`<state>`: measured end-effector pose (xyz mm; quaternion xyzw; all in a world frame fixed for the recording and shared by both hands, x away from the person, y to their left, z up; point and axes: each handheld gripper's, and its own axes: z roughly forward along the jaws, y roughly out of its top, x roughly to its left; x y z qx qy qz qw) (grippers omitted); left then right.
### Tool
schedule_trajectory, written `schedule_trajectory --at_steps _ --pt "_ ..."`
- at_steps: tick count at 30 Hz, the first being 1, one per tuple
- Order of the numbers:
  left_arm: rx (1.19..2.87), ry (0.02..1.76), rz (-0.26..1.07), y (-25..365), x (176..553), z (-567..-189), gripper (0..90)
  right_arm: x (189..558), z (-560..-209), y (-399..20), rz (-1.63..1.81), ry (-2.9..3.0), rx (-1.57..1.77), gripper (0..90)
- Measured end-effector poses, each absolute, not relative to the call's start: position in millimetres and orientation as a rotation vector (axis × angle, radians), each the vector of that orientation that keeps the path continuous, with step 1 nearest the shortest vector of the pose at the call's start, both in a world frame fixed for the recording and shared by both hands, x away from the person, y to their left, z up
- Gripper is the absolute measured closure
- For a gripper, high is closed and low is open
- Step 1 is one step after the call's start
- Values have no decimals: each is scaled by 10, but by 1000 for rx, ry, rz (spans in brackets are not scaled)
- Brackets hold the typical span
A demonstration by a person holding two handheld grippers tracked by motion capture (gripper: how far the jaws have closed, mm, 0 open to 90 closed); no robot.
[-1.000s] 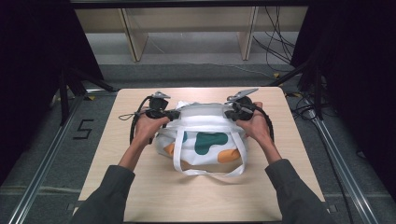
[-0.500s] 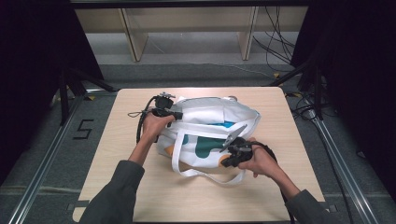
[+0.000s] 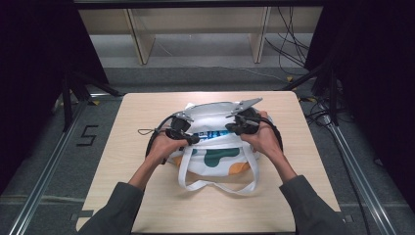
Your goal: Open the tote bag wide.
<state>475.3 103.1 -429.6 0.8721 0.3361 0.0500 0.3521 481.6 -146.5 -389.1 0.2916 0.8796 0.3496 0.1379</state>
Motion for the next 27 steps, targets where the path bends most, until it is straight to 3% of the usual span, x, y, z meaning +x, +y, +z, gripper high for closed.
schedule_trajectory --at_steps 6,11,16,23,27 --pt "2262 811 43 1063 4441 -4418 896 5198 -4110 -1120 718 2558 818 900" --pt "2284 776 27 1050 4235 -4578 896 5534 -4181 -1072 601 2471 941 900" --pt "2273 750 21 1056 4178 -4629 896 5813 -4506 -1012 456 2478 1051 900" --pt "2183 783 76 1092 4264 -4383 847 5626 -4064 -1202 664 2474 1030 900" --pt "2155 805 157 972 4551 -4061 842 5217 -3922 -1327 759 2574 864 900"
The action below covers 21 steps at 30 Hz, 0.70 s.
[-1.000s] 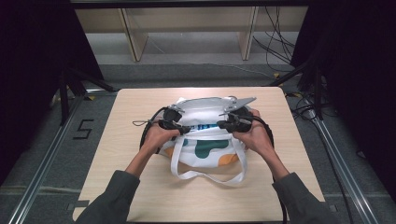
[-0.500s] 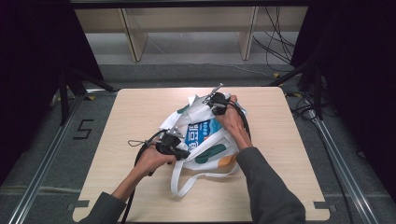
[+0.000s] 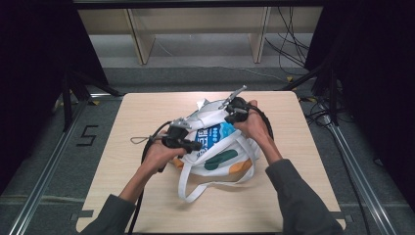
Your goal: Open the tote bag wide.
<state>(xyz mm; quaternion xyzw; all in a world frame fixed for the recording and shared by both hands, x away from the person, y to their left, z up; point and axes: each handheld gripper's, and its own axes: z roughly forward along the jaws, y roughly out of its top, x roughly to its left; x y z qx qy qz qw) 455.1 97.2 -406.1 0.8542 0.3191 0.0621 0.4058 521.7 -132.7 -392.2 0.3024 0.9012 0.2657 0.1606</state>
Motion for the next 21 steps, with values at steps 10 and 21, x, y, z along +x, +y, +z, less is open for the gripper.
schedule_trajectory --at_steps 10,21 --pt "2238 1008 216 761 5273 -4116 880 4676 -4065 -1699 831 2664 840 900" --pt "2201 1169 322 899 5479 -4352 895 4221 -4526 -1885 720 2761 792 900"
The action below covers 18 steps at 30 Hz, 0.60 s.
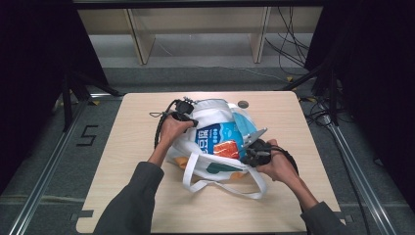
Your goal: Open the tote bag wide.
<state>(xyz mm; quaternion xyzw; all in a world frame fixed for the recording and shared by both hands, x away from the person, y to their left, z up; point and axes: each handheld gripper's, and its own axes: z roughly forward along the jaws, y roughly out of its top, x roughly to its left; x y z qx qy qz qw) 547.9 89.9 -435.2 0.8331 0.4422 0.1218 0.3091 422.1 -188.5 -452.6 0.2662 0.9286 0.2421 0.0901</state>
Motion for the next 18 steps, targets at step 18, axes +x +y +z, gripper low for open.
schedule_trajectory --at_steps 18 --pt "2390 815 211 923 4752 -4309 861 4946 -3918 -1739 840 2471 883 900"
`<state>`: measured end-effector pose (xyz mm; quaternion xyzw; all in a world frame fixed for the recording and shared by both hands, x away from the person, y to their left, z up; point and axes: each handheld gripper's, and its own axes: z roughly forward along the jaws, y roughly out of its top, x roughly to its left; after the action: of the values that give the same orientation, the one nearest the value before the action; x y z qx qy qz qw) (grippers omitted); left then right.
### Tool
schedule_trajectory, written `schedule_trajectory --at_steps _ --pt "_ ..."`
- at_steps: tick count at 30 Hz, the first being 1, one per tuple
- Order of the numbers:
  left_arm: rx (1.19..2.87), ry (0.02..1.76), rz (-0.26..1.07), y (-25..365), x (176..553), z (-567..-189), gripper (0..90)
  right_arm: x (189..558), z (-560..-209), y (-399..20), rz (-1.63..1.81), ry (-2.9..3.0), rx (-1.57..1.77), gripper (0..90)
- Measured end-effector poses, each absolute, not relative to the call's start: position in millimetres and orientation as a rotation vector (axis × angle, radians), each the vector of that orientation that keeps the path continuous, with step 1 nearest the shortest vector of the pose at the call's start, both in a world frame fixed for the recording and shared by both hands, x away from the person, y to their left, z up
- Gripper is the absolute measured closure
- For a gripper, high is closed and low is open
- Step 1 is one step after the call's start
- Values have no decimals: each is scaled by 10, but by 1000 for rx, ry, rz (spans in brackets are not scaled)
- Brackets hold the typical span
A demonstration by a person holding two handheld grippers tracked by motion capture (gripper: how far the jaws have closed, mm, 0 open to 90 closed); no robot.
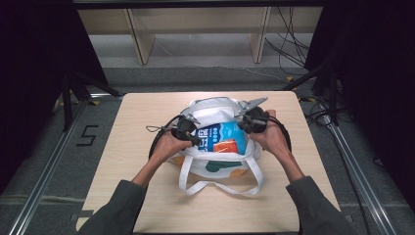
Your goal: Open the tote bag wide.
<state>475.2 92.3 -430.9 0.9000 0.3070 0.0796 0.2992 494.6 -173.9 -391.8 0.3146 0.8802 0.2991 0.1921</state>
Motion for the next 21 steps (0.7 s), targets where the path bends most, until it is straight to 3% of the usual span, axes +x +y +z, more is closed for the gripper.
schedule_trajectory --at_steps 5,9,11,16,21 --pt "2434 733 208 1062 4442 -4369 878 5540 -4271 -1778 711 2480 1023 900" --pt "2383 729 207 1135 4335 -4478 893 5652 -4661 -1790 588 2556 1128 900" --pt "2394 720 203 1143 4346 -4460 893 5650 -4681 -1798 615 2541 1131 900" --pt "2306 774 241 1090 4477 -4257 849 5369 -4147 -1902 818 2435 1049 900" --pt "2281 838 273 962 4771 -4105 844 5002 -3941 -1740 949 2552 933 900"
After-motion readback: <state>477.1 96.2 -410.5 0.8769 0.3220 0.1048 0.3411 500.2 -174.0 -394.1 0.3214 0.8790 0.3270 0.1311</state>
